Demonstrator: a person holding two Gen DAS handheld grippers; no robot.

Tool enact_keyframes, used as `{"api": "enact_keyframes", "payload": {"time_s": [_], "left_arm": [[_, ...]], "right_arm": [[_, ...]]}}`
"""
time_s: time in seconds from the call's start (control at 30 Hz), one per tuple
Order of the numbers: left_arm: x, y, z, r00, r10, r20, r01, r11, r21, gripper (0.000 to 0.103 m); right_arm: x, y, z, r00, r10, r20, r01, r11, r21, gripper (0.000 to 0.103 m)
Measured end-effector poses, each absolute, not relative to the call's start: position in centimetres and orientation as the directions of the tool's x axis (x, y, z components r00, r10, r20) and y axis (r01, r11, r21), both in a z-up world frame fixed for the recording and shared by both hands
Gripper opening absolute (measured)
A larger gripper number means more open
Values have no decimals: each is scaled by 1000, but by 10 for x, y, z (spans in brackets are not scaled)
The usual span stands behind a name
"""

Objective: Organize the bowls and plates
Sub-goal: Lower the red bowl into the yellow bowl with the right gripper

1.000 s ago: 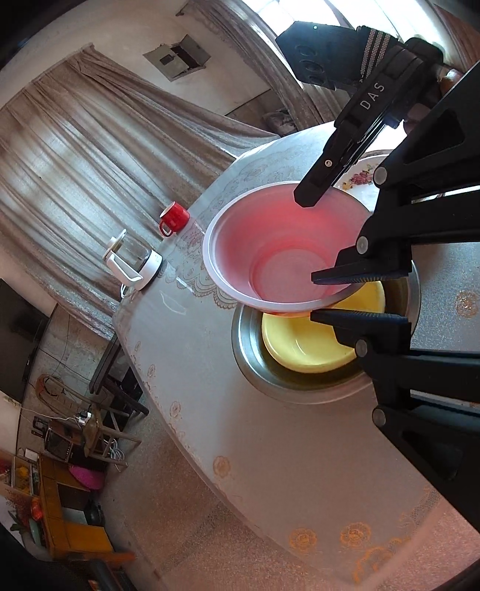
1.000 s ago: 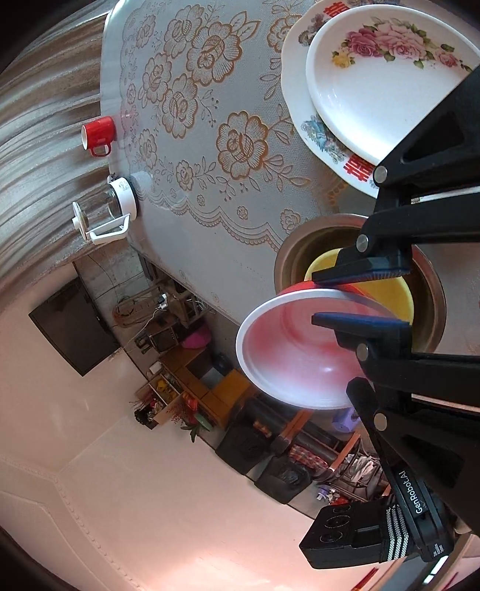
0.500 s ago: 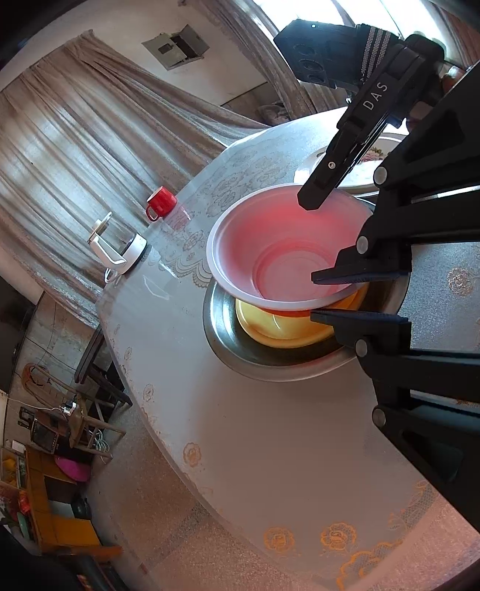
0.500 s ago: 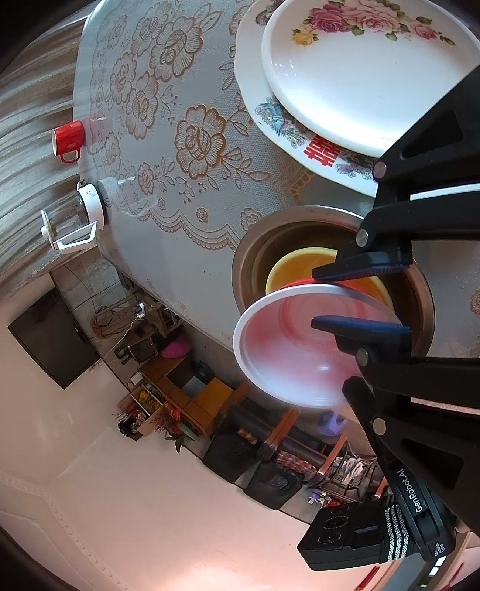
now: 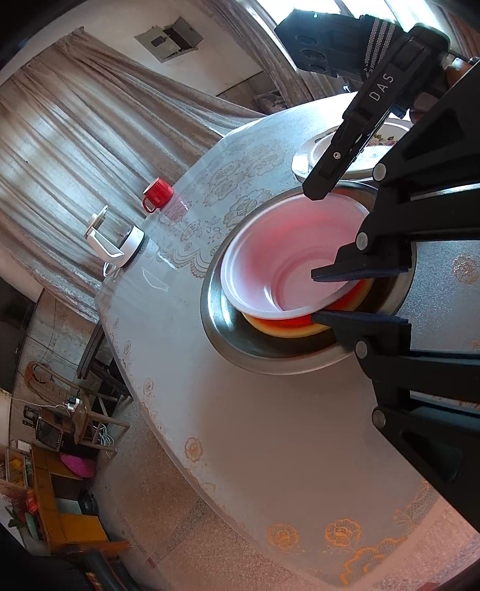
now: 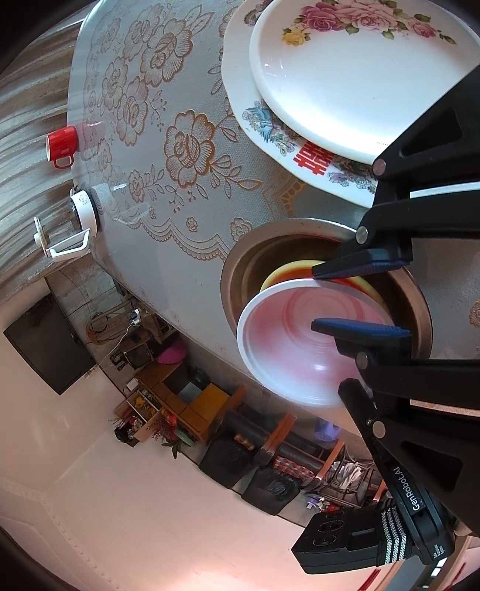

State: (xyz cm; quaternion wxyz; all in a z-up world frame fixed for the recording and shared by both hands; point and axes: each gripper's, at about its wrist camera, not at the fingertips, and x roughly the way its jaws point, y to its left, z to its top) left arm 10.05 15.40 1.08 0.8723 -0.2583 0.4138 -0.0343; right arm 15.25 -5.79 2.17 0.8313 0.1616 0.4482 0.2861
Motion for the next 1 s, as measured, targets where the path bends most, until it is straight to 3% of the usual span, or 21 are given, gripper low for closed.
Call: {"api": "enact_keyframes", "payload": {"time_s": [0.53,1.0], "left_arm": [[105,141,8,654,-222,-723,-143,902,-407,17],[100,133,11,663,-166,-730,-137,932,-337,19]], "right_arm": [[147,-54,22,479,552,-683,-359,833,422,19],[145,-55,18,466,563,-682,-372,824,426,20]]}}
